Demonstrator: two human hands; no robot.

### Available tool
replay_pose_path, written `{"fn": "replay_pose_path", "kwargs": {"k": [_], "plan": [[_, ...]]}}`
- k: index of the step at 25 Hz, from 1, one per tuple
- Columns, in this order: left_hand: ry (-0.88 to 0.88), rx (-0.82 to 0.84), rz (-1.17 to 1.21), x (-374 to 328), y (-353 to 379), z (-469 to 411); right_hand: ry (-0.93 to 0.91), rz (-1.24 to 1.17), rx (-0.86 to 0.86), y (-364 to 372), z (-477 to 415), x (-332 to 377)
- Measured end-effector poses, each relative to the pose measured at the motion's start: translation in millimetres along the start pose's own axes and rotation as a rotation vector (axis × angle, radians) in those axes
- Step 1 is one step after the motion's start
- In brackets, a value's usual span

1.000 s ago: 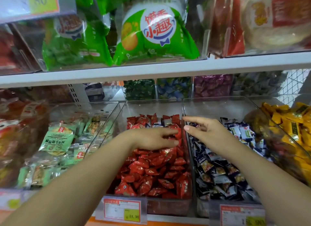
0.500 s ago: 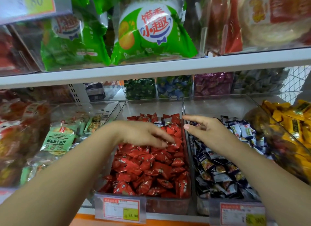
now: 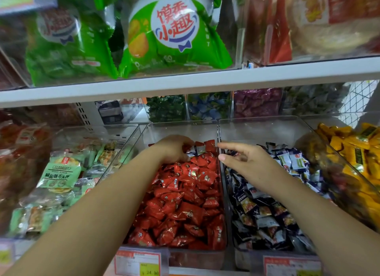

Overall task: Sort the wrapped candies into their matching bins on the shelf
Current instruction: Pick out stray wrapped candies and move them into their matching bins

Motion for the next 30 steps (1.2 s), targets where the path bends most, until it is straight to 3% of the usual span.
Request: {"fn": "replay_pose_path", "kwargs": {"k": [4, 17, 26, 30], "plan": [[0.052, 0.027, -0.012, 2.0, 6.2, 0.6, -0.014, -0.008, 0.007, -0.3, -0.3, 0.1], [0.151, -0.18, 0.089, -7.6, -2.1, 20.8, -0.033, -0.001, -0.008, 0.0, -7.7, -10.0], [0.135, -0.015, 0.128, -22.3, 7.4, 15.3, -0.059, -0.039, -0.009, -2.4, -6.3, -17.1], [0.109, -0.08, 0.073, -18.6, 16.6, 10.5, -0.077, -0.021, 0.009, -2.7, -2.3, -11.8]]}}
Point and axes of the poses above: each hand's wrist, its own z-axis away from the middle knuckle, its own y-axis out of the palm, x = y × z, the point moved 2 cm from there along -z, towards the middle knuckle, and after that the axes turned 15 degrees about y, right-handed, at the moved point
